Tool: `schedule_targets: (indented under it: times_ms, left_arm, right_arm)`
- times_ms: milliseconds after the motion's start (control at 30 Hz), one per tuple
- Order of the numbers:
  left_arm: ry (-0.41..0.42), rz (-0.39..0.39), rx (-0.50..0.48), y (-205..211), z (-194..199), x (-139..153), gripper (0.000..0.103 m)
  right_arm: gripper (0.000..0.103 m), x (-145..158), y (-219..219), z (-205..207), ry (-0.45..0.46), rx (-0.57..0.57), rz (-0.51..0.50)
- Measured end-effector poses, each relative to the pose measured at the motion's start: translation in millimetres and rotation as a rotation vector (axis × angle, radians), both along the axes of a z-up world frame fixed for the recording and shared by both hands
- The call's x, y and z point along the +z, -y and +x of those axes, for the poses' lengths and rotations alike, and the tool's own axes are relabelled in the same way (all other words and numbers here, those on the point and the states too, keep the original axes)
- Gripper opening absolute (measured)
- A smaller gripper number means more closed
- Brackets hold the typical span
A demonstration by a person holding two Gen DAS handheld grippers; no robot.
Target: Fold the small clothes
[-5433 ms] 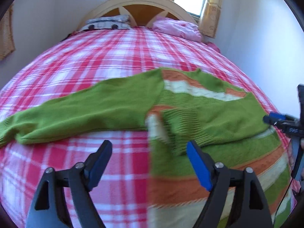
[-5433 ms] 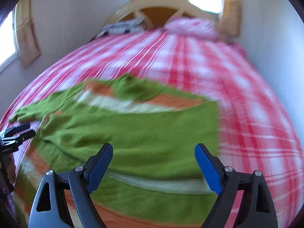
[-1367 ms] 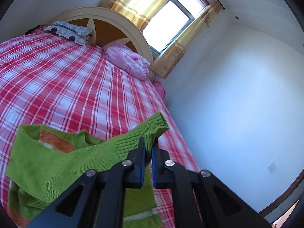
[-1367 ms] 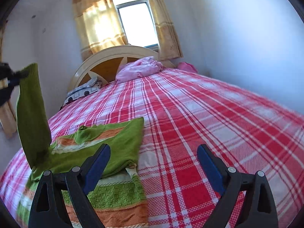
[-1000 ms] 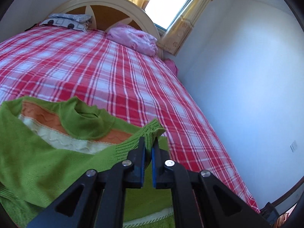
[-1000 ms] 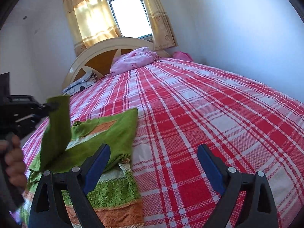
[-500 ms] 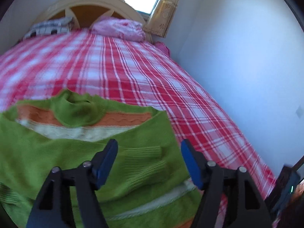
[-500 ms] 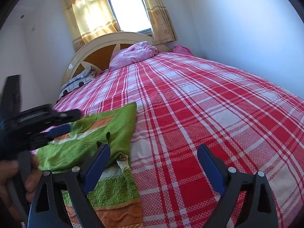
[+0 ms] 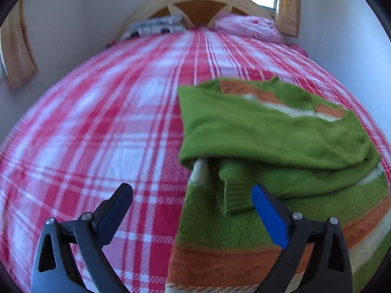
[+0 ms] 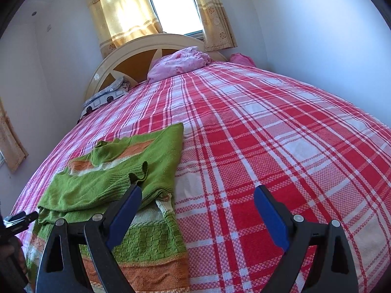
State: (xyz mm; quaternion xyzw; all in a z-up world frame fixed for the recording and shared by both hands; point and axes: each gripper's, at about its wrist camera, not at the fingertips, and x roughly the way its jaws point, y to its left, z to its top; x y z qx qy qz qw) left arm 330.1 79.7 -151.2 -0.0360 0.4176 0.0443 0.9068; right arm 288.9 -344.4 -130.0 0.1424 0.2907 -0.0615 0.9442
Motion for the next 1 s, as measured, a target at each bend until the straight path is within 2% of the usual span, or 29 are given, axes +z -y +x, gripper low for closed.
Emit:
schedule_targets:
  times_ms: [33, 100, 200, 300, 367, 433, 467, 533, 600, 633, 700, 733, 833, 900, 1000]
  left_arm:
    - [-0.031, -0.036, 0.003, -4, 3, -5, 0.1]
    - [-0.064, -0.057, 0.005, -6, 9, -11, 0.102]
    - [-0.058, -0.058, 0.061, -6, 8, -14, 0.103]
    - [-0.049, -0.041, 0.061, -3, 1, -13, 0.103]
    - [-0.048, -0.069, 0.07, -10, 2, -15, 0.103]
    - [-0.045, -0.076, 0.076, -13, 1, -14, 0.103]
    - [-0.045, -0.072, 0.076, -14, 5, -14, 0.103]
    - [-0.049, -0.068, 0.073, -13, 5, -15, 0.103]
    - [-0.049, -0.066, 0.073, -13, 5, -16, 0.103]
    - [-0.049, -0.065, 0.073, -13, 5, -16, 0.103]
    - [-0.05, -0.067, 0.072, -13, 5, -16, 0.103]
    - [-0.05, -0.067, 0.072, -13, 5, -16, 0.103]
    - [-0.051, -0.067, 0.072, -13, 6, -17, 0.103]
    - [-0.052, -0.067, 0.073, -13, 6, -17, 0.103]
    - [-0.055, -0.061, 0.075, -13, 7, -17, 0.103]
  right_arm:
    - [0.093, 1, 0, -1, 0.006, -0.002, 0.0]
    - [0.093, 3, 0, -3, 0.019, -0.002, -0.002]
    - [0.093, 15, -14, 3, 0.003, 0.081, -0.043]
    - [0.093, 36, -40, 12, 0.004, 0.176, -0.086]
    - [0.093, 43, -61, 28, -0.046, 0.247, -0.084]
    - [0.092, 39, -76, 46, -0.105, 0.281, -0.063]
    - [0.085, 34, -83, 56, -0.132, 0.291, -0.065]
    - [0.079, 21, -91, 74, -0.198, 0.264, -0.102]
    - [0.078, 7, -87, 87, -0.251, 0.225, -0.077]
    - [0.075, -1, -82, 92, -0.272, 0.216, -0.032]
    - [0.04, -9, -77, 94, -0.279, 0.222, 0.032]
    - [0.013, -10, -79, 93, -0.275, 0.227, 0.026]
    - [0.003, -6, -85, 85, -0.243, 0.259, -0.021]
    - [0.003, 5, -86, 79, -0.196, 0.251, -0.078]
    - [0.002, 19, -74, 73, -0.139, 0.226, -0.096]
